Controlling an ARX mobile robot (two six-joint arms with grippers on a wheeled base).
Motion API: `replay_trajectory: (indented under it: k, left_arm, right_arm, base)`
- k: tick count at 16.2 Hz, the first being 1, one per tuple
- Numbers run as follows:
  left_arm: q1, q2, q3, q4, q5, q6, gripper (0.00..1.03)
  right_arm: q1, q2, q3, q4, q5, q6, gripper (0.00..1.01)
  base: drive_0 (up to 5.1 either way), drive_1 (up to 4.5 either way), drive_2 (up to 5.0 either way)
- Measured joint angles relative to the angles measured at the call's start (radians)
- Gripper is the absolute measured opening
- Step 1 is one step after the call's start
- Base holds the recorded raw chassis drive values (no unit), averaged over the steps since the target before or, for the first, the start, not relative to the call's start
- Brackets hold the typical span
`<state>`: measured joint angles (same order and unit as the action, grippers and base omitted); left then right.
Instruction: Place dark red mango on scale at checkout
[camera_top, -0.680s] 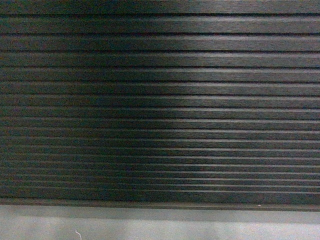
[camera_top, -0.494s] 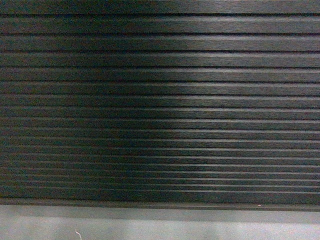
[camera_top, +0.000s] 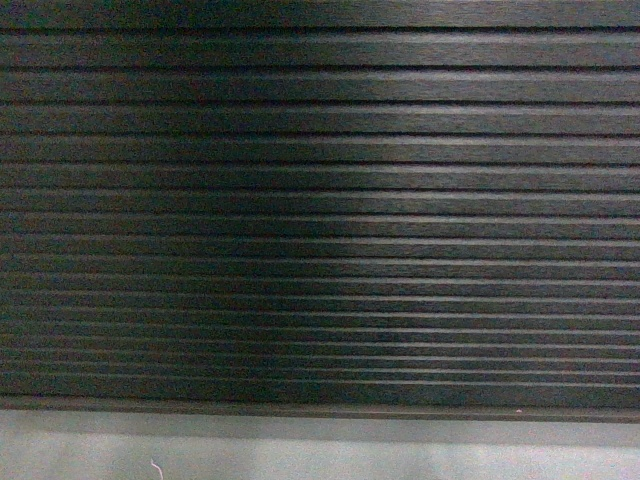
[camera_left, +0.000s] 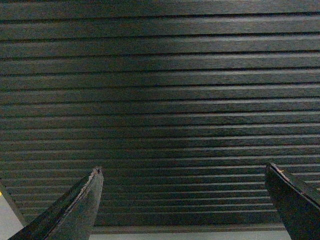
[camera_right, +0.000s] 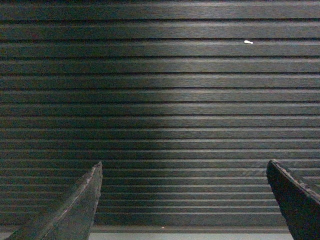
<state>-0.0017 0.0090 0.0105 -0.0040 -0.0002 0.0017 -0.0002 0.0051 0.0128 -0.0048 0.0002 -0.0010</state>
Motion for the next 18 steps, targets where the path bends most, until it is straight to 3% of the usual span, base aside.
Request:
replay_trajectory:
  k: [18]
  left_arm:
    - [0.000, 0.000, 0.000, 0.000, 0.000, 0.000, 0.98]
  right_arm:
    - [0.000, 0.000, 0.000, 0.000, 0.000, 0.000, 0.98]
  base:
    - [0.0, 0.00, 0.0]
